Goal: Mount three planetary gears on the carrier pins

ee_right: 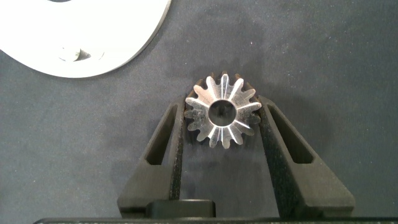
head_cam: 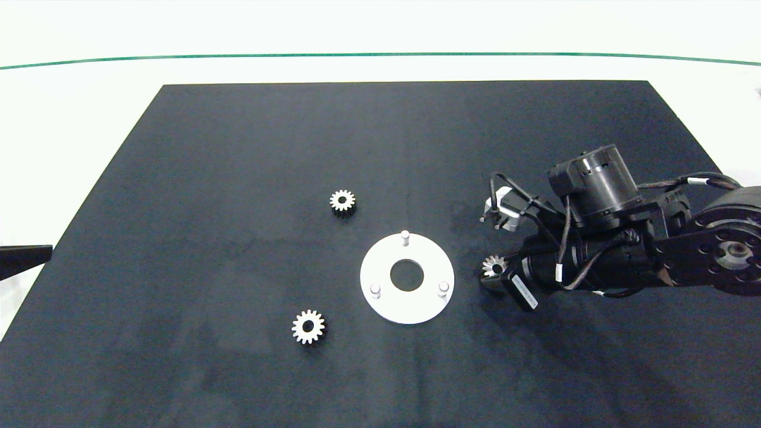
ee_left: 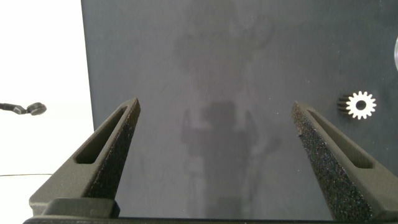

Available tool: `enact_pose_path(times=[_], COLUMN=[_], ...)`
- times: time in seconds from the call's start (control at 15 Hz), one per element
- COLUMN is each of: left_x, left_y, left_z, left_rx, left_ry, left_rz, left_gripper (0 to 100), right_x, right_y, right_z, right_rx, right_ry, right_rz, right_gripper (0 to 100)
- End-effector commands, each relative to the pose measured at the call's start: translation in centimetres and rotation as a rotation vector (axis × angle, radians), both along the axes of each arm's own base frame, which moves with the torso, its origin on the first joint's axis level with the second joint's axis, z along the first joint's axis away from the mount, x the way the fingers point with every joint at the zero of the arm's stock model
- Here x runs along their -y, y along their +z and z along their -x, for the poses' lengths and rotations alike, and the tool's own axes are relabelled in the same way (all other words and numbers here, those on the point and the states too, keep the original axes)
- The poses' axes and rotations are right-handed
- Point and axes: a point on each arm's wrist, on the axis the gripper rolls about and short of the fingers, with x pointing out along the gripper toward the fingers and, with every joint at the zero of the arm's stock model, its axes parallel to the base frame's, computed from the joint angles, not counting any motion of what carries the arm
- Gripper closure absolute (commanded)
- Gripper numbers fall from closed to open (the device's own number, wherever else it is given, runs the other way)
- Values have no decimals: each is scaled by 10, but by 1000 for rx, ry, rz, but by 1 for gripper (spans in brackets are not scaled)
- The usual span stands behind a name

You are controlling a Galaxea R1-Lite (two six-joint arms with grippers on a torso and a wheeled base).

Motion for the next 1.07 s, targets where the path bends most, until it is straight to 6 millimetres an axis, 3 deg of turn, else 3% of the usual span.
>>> enact_pose_path(times=[0.07,0.87,1.07], left_x=[0,0,0], left_y=[0,0,0], left_z=[0,1,3], left_rx=[-2,-2,5], left_ry=[0,0,-2], left_rz=[-1,-1,-3], left_gripper=[0,0,0], right_x=[-2,-3,-2], right_y=[-1,-4,6], right_z=[1,6,13], right_rx=[-4,-9,17], right_ry=[7,7,15], right_rz=[3,19,5], right_gripper=[67,91,97])
